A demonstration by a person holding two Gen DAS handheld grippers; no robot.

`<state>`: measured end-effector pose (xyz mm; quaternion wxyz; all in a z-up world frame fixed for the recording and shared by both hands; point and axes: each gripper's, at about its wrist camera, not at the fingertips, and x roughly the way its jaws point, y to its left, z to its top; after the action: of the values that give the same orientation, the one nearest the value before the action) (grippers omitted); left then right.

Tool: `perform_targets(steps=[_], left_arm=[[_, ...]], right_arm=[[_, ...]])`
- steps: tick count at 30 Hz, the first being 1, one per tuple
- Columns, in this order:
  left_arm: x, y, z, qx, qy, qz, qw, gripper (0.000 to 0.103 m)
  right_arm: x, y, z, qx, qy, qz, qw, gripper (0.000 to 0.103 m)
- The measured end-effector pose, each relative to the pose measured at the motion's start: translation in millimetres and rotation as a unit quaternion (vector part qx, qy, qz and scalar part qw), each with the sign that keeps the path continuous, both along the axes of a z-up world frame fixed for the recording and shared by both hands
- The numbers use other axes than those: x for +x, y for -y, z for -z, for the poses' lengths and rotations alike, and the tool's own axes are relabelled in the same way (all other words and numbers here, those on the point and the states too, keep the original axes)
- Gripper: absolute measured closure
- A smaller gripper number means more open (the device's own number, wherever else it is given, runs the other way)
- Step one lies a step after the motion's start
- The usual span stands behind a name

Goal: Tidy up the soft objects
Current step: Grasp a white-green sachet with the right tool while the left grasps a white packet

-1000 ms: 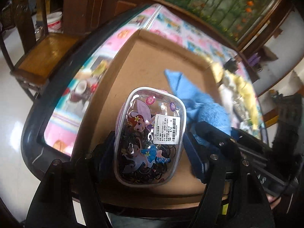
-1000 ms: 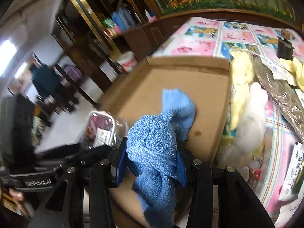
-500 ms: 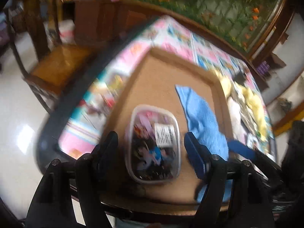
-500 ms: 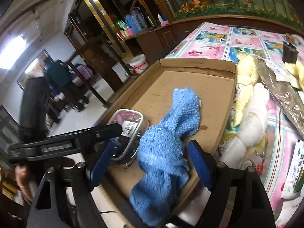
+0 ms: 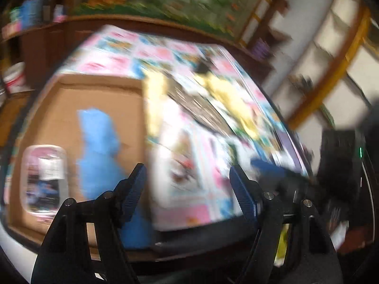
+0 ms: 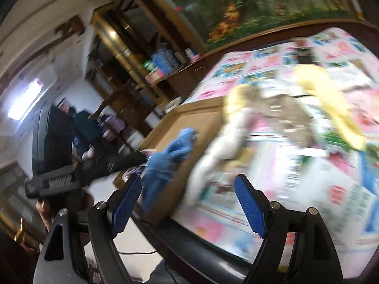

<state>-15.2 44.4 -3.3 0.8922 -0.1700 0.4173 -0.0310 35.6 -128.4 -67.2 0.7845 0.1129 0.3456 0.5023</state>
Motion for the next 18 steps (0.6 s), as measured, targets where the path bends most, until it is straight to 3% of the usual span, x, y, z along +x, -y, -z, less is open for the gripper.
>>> perform_targets(steps=[3, 7, 11, 15, 16, 18], left_arm=[[15, 32, 15, -0.019, -0.038, 0.044, 0.9981, 0.030], [33, 63, 41, -0.009, -0.088, 0.070, 0.9936, 0.030], [49, 84, 59, -0.011, -0.106, 0.082, 0.9909, 0.030], [59, 101, 65, 0.002, -0.111, 0.107, 0.9880, 0.030], [64, 105, 68, 0.015, -0.112, 0.107, 0.9878, 0.031], [68, 108, 70, 0.030, -0.107, 0.100, 0.9887, 0.047]], right_arm=[[12, 43, 3, 0.002, -0.012, 0.036, 0.999, 0.022], [37, 76, 16, -0.035, -0.034, 0.100, 0.994, 0.022], [58, 83, 33, -0.056, -0.073, 0.126, 0.988, 0.023], [66, 75, 33, -0.080, -0.067, 0.132, 0.986, 0.023], [69, 75, 33, -0.091, -0.068, 0.137, 0.984, 0.023], [76, 78, 40, -0.105, -0.080, 0.139, 0.982, 0.023]])
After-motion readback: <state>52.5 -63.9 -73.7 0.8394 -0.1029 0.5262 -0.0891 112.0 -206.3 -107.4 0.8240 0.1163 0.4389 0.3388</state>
